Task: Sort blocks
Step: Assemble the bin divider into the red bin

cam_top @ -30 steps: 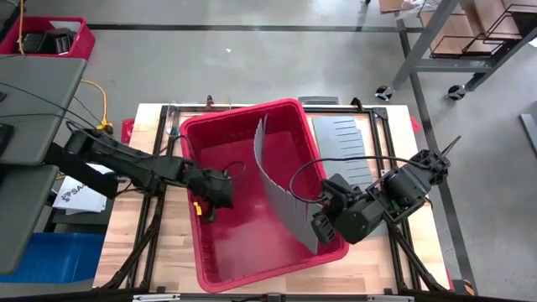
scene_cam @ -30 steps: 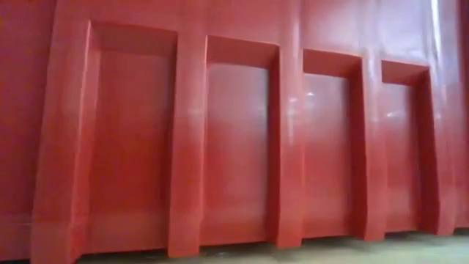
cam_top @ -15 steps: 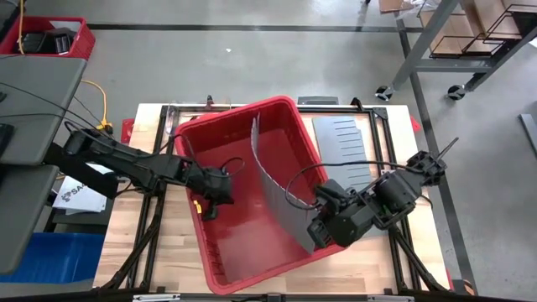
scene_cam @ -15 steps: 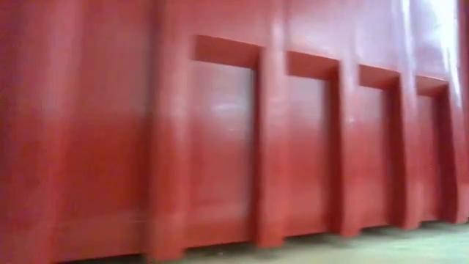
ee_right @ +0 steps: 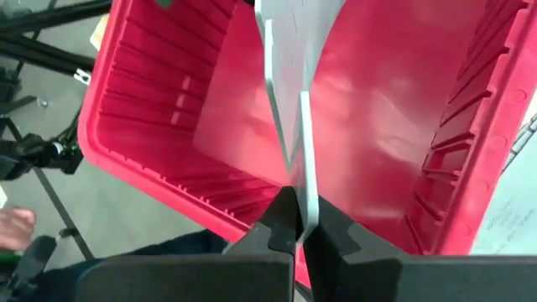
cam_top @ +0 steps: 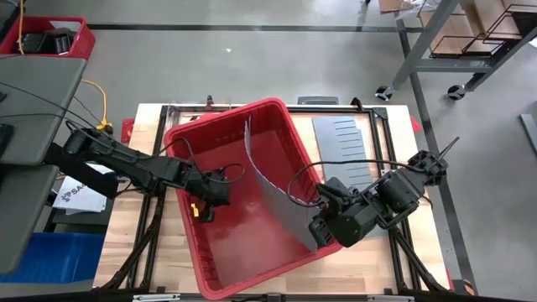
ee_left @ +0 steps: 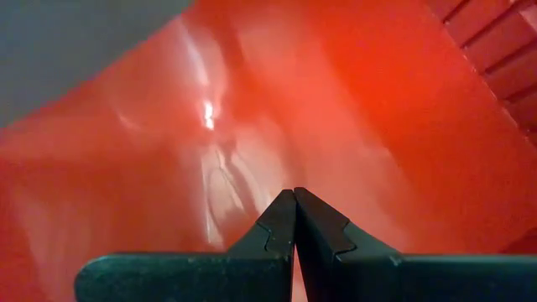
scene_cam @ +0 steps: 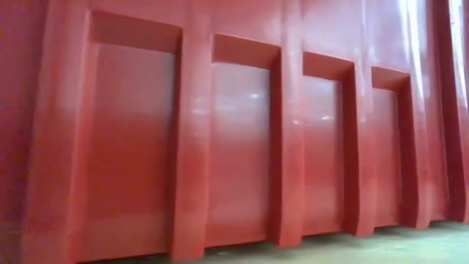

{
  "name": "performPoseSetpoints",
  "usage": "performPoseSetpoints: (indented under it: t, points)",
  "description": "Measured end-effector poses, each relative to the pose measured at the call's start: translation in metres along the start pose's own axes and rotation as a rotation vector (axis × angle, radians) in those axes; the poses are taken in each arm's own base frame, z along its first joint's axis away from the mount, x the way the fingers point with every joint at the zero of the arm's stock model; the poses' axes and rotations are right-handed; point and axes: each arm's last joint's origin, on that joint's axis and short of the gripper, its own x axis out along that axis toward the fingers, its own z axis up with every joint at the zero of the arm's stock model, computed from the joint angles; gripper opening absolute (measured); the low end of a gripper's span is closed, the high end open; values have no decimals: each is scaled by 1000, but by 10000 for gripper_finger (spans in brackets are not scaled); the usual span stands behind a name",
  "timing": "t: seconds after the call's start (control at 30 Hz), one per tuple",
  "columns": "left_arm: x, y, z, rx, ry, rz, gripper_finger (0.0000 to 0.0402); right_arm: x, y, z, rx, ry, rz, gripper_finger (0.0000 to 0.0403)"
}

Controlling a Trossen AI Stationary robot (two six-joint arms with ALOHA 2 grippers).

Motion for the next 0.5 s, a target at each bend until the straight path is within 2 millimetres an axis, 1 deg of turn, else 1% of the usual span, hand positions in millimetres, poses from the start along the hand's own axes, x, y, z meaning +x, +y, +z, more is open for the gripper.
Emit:
performPoseSetpoints:
  t: [0.33, 0.5]
  points:
    - [0, 0, 2, -19, -21, 15, 0, 5, 2, -1, -1, -30, -14, 0]
    - [0, 1, -2, -19, 23, 15, 0, 5, 2, 0, -21, -36, -17, 0]
